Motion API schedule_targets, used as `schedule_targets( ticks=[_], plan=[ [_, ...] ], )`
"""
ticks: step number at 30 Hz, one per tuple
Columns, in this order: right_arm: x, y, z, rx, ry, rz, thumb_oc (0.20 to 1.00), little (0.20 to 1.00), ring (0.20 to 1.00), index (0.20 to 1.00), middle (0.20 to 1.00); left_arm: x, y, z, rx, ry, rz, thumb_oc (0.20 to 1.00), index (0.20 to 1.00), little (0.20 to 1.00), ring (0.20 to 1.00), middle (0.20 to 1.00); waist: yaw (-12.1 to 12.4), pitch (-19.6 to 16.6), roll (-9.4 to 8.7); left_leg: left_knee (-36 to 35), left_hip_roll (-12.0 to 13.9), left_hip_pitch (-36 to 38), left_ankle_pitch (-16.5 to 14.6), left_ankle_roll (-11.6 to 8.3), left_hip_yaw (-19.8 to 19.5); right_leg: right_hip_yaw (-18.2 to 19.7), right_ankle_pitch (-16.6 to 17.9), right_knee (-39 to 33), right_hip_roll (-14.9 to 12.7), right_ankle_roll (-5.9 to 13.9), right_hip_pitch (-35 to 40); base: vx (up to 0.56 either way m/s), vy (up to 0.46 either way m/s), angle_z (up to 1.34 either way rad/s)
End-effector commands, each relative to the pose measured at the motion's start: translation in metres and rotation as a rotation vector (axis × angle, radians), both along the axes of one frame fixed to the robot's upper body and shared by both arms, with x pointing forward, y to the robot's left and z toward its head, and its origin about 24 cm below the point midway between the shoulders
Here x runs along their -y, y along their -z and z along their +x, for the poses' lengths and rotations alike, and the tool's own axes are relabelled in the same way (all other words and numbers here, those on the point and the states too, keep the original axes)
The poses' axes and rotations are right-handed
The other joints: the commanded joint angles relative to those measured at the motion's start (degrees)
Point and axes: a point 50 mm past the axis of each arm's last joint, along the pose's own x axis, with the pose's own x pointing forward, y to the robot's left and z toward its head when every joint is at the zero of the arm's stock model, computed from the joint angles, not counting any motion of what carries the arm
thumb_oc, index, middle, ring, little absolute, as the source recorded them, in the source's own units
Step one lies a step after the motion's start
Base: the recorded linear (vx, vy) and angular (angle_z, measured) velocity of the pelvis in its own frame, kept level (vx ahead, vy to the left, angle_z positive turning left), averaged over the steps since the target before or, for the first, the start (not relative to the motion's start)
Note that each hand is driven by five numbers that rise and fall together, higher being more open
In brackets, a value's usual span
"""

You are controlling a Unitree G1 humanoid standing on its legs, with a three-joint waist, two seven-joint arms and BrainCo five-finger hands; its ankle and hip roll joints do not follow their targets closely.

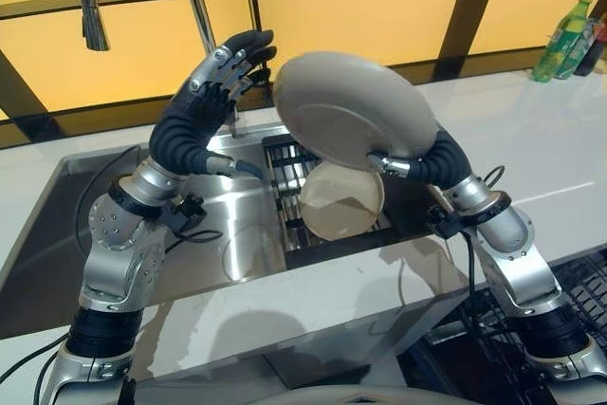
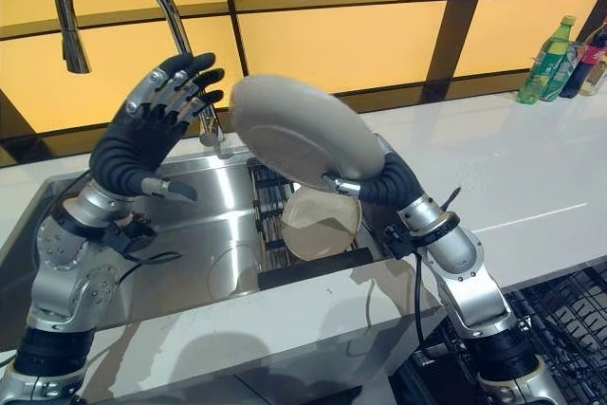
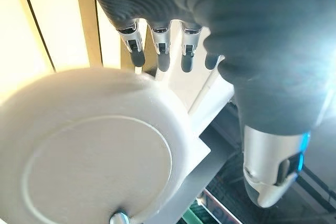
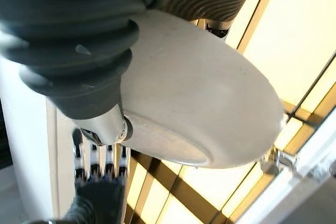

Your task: Pick up plates and place into dishwasher.

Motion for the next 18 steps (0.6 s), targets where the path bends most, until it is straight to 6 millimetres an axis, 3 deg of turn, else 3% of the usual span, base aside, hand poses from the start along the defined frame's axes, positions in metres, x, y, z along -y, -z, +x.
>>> schedule_targets(
  ticks=[1, 11, 14, 17, 18],
  plan=[
    [0.01, -0.016, -0.007, 0.126, 0.047, 0.087, 0.2, 0.2, 0.2, 0.2, 0.2, -0.028, -0.004, 0.004, 0.018, -0.123, -0.126, 1.0, 1.0, 1.0, 1.0, 1.0, -1.5, -3.0, -2.66, 0.4, 1.4, -5.8, 1.5, -1.01, -0.9, -0.9, -5.2, 2.4, -5.5, 4.79, 1.2, -0.02, -0.038, -0.06],
    [0.033, -0.014, -0.008, 0.135, 0.217, 0.064, 0.2, 0.2, 0.2, 0.2, 0.2, -0.049, 0.002, -0.003, 0.03, -0.218, -0.233, 1.0, 1.0, 1.0, 1.0, 1.0, -3.2, -3.0, -3.44, 3.3, 2.2, -6.5, 0.5, -1.32, 0.3, 1.5, -4.8, 2.1, -4.2, 4.0, 0.0, -0.02, -0.052, -0.07],
    [0.047, -0.016, -0.008, 0.144, 0.304, 0.035, 0.2, 0.2, 0.2, 0.2, 0.2, -0.055, 0.006, -0.004, 0.013, -0.263, -0.226, 1.0, 1.0, 1.0, 1.0, 1.0, -4.2, -2.5, -4.12, 8.3, 2.1, -7.2, -2.1, -1.55, 0.4, 3.2, -4.8, 2.2, -3.8, 3.52, -0.2, 0.01, -0.059, -0.17],
    [0.061, -0.021, -0.008, 0.155, 0.375, -0.013, 0.2, 0.2, 0.2, 0.2, 0.2, -0.061, 0.009, -0.007, -0.004, -0.287, -0.242, 1.0, 1.0, 1.0, 1.0, 1.0, -4.7, -1.7, -5.09, 14.9, 0.7, -10.1, -4.7, -1.25, -2.4, 6.4, -3.9, 2.5, -3.6, 2.95, -1.3, 0.01, -0.02, -0.4],
    [0.067, -0.024, -0.007, 0.155, 0.401, -0.035, 0.2, 0.2, 0.2, 0.2, 0.2, -0.065, 0.011, -0.008, -0.009, -0.309, -0.245, 1.0, 1.0, 1.0, 1.0, 1.0, -4.8, -1.4, -5.39, 16.4, -0.3, -11.1, -5.1, -0.88, -5.2, 8.6, -3.4, 2.8, -3.5, 2.87, -2.1, -0.01, 0.051, -0.72]
  ],
)
